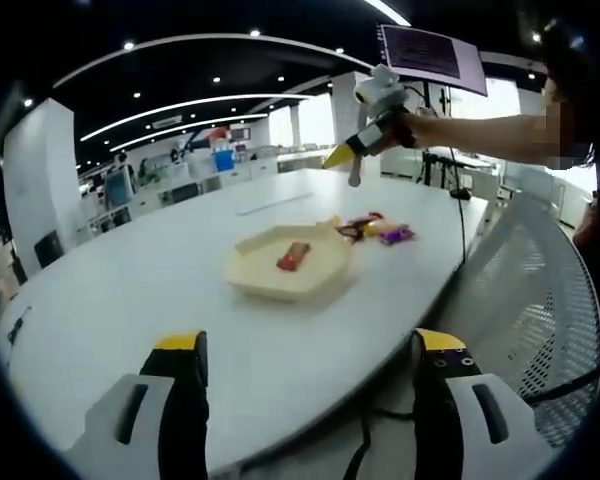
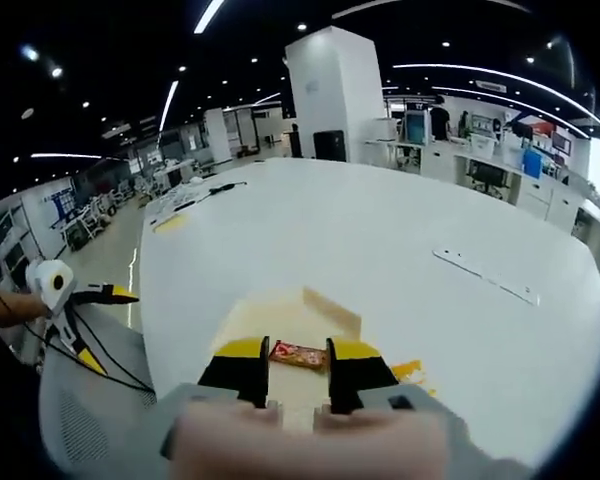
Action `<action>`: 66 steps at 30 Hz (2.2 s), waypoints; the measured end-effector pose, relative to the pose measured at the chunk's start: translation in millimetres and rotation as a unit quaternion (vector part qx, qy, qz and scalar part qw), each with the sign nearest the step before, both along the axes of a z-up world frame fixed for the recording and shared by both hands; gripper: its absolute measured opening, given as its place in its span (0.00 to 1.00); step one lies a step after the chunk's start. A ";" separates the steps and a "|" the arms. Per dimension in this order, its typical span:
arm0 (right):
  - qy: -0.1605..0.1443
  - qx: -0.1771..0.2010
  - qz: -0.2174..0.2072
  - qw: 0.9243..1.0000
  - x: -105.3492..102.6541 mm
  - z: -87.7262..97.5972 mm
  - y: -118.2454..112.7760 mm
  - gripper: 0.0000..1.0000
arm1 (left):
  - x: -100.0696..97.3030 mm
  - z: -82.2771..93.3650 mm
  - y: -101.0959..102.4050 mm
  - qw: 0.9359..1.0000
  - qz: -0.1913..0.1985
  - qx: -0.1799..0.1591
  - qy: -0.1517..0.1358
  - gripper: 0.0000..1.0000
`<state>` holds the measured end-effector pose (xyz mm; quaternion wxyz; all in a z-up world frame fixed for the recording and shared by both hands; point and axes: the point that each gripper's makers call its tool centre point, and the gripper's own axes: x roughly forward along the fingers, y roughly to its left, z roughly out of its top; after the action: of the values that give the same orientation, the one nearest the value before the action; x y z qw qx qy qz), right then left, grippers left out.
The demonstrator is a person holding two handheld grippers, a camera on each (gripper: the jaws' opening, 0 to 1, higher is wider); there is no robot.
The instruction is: Place the target food into the container with the food tongs after gripping and lifting it, then release it inside without dropping or visibly crushing the food.
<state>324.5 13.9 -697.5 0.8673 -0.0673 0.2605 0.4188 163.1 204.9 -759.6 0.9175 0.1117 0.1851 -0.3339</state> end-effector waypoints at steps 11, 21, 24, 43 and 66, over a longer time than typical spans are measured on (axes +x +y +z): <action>0.010 -0.004 -0.012 1.000 -11.2 -20.5 -31.6 0.22 | -0.3 -3.1 0.4 1.000 0.001 0.006 0.009 0.79; 0.020 0.007 -0.026 0.999 -19.9 -35.6 -50.9 0.22 | -0.9 -5.7 1.2 1.000 0.001 0.010 0.016 0.79; 0.024 0.010 -0.031 0.999 -22.4 -40.7 -57.5 0.22 | -2.3 -7.3 0.5 1.000 -0.003 0.010 0.022 0.77; 0.037 -0.003 -0.017 0.999 -36.4 -80.0 -79.8 0.23 | -4.5 -11.9 0.1 0.999 -0.004 0.013 0.037 0.76; 0.013 -0.041 -0.002 0.999 -34.9 -104.9 -95.0 0.24 | -5.5 -13.6 -0.4 0.999 -0.003 0.016 0.042 0.75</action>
<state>289.7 -81.1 -802.4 0.8612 -0.0964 0.2890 0.4069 157.7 204.5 -773.2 0.9059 0.1128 0.2285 -0.3383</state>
